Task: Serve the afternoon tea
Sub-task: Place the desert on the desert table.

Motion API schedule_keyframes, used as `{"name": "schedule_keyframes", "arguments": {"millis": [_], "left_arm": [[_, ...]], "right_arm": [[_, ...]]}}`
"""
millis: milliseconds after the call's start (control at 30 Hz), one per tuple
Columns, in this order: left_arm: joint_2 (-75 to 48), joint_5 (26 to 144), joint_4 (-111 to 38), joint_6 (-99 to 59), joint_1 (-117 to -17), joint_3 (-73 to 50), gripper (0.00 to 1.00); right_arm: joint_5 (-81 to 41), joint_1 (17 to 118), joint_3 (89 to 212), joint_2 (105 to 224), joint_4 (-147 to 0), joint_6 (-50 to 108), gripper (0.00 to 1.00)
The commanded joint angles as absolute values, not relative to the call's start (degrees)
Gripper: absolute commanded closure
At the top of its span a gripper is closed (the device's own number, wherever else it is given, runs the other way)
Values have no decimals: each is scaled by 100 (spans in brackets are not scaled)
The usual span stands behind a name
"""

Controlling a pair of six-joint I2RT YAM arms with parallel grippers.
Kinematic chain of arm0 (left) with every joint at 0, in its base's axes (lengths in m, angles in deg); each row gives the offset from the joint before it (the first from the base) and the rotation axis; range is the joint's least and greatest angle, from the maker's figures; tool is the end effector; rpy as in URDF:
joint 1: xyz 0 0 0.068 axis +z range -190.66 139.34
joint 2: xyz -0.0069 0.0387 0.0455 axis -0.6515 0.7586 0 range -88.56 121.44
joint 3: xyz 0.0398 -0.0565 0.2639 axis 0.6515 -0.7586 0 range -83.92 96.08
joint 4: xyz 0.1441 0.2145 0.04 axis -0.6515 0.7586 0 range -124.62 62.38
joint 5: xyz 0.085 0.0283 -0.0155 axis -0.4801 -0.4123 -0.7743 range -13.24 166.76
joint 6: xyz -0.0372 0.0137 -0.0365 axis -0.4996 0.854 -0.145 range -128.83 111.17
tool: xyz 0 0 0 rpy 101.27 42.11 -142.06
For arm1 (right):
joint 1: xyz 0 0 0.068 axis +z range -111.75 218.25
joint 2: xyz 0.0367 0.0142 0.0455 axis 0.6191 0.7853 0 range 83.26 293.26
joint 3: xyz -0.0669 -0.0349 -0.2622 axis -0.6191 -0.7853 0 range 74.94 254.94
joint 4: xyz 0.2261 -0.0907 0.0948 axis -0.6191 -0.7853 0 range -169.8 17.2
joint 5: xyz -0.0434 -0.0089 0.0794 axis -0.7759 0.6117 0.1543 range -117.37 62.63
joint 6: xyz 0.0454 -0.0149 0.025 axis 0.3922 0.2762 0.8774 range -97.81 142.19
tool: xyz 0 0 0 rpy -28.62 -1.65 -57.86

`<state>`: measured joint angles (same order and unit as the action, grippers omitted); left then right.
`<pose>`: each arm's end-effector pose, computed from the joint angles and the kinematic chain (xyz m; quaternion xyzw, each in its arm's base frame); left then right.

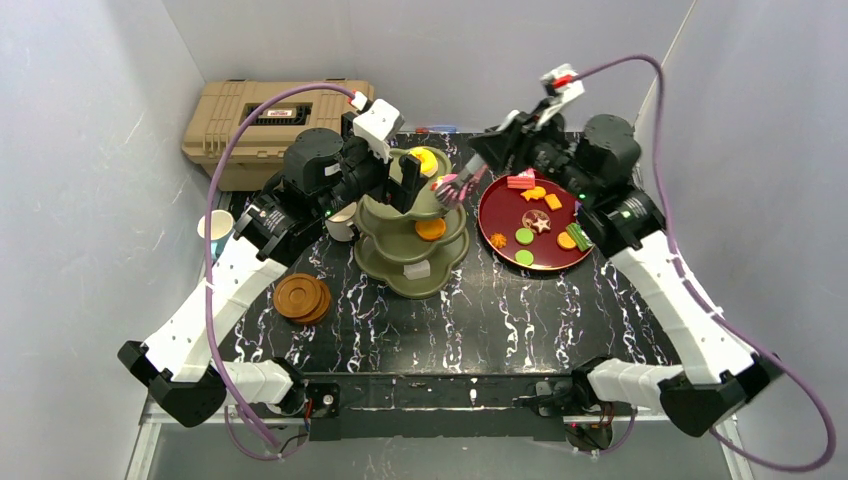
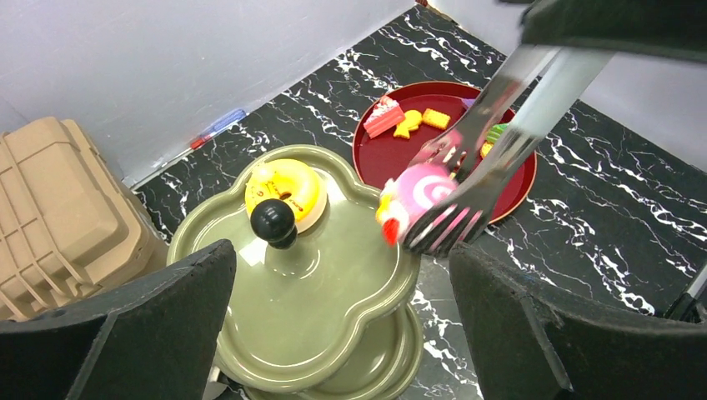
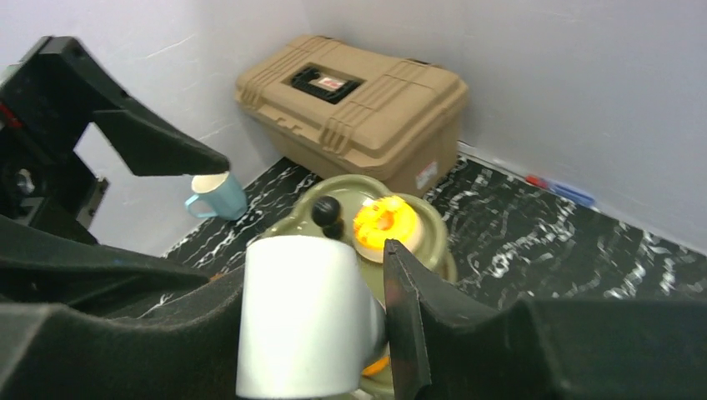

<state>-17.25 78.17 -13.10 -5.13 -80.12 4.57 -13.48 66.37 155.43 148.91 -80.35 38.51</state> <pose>0.2010 -0.1666 0.4850 0.2775 0.6788 -0.2173 0.6442 0.2079 0.1208 0.4885 -0.1577 0.6430 0.3557 0.6596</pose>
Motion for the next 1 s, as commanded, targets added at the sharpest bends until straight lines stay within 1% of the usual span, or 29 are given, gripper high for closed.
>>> {"name": "schedule_keyframes", "arguments": {"millis": [0,100,233,600,700,733,867,967], "left_arm": [[-1891,7763,-1287,-607,-7981,589,2],[-1912,7763,-1282,-636,-7971,602,2],[-1964,7772,-1300,-662,-7976,580,2],[-2090,7819,-1357,-681,-7959,477,2],[-2114,7850,-1364,-664,-7952,470,2],[-2122,7855,-1355,-663,-7953,473,2],[-2150,7877,-1359,-655,-7956,454,2],[-2158,7916,-1366,-647,-7953,428,2]], "right_arm": [[-1757,7457,16393,15317,-7696,3454,91],[-2056,7837,16739,15621,-7855,3167,91],[-2315,8045,16996,15862,-7918,2911,91],[-2642,8154,17177,16276,-8239,2385,91],[-2622,8164,17109,16331,-8195,2386,89],[-2622,8167,17090,16343,-8180,2384,86],[-2704,8176,17018,16342,-8088,2381,66],[-2710,8176,17033,16362,-8070,2382,56]]}}
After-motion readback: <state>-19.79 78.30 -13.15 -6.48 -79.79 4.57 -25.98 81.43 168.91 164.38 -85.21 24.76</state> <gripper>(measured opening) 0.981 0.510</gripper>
